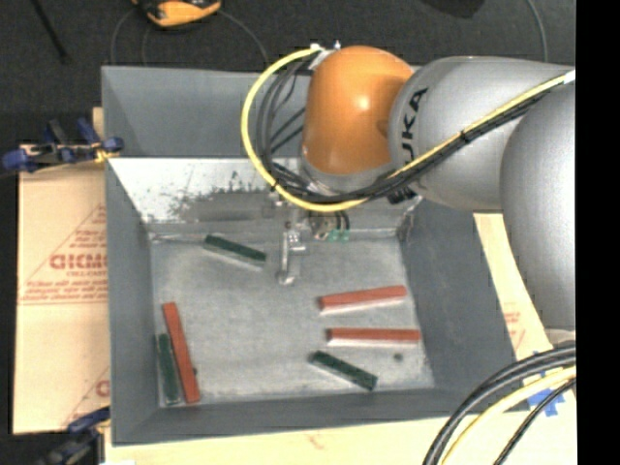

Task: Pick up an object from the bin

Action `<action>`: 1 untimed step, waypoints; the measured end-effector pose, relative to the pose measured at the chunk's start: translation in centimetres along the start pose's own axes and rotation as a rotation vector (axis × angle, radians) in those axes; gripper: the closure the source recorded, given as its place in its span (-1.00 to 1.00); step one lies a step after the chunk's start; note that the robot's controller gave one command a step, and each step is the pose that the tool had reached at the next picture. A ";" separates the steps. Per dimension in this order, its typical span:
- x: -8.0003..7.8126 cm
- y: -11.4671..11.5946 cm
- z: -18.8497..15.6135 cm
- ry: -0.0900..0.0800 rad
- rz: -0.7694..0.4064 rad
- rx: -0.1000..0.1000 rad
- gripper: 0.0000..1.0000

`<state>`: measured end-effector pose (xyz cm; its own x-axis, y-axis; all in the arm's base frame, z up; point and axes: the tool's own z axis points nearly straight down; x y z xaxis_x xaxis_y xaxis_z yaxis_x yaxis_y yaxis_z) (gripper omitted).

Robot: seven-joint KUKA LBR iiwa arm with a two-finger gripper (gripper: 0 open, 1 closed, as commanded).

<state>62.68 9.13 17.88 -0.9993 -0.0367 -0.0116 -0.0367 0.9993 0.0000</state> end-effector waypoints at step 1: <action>-0.3 -1.1 6.8 0.003 -0.091 0.000 -1.00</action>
Offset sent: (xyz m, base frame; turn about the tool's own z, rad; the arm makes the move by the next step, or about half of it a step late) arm 0.0082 -0.0076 -0.1088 -0.1789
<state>63.06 8.03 11.06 -0.9918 -0.1271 -0.0090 -0.1271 0.9919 -0.0005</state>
